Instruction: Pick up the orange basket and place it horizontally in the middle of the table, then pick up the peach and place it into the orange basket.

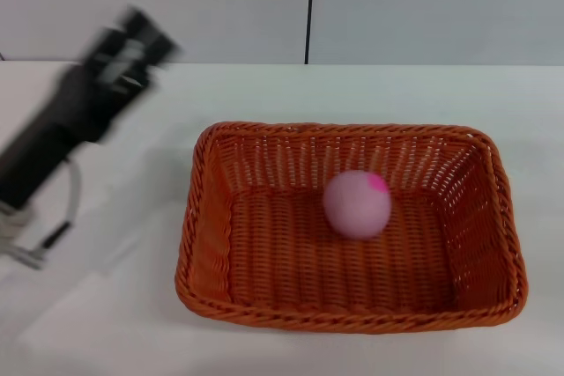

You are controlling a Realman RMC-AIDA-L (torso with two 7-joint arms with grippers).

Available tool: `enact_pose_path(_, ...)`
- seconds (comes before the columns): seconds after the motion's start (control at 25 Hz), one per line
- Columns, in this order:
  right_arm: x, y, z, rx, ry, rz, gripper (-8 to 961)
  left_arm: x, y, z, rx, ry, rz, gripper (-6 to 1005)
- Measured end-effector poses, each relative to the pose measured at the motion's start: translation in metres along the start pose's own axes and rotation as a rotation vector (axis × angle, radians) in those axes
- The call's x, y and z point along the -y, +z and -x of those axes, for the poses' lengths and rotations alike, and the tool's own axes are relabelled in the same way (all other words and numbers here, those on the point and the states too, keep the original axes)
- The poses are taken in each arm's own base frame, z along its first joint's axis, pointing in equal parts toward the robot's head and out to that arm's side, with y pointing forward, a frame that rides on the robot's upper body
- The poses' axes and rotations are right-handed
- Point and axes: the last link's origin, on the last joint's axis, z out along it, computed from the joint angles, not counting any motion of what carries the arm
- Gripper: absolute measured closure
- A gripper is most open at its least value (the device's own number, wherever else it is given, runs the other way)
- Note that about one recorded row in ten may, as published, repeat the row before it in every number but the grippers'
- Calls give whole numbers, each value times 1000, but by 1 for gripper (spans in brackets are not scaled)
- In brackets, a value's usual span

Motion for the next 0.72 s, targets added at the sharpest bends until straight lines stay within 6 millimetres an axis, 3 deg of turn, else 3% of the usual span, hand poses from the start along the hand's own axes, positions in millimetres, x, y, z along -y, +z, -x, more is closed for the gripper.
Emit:
enact_pose_path(0.16,2,-3,2,13,-3,-11,446,5,-33,-23,-189,79,-164,137)
enact_pose_path(0.2,2,-3,2,13,-3,-11,446,5,-33,-23,-189,79,-164,137)
enact_pose_path(0.56,9,-19,11,87,3,-87,445,3,-100,-49,-463,274,-491,138)
enact_pose_path(0.72,12,-26,13,110,7,-115,445,2,-109,-54,-495,340,-549,139)
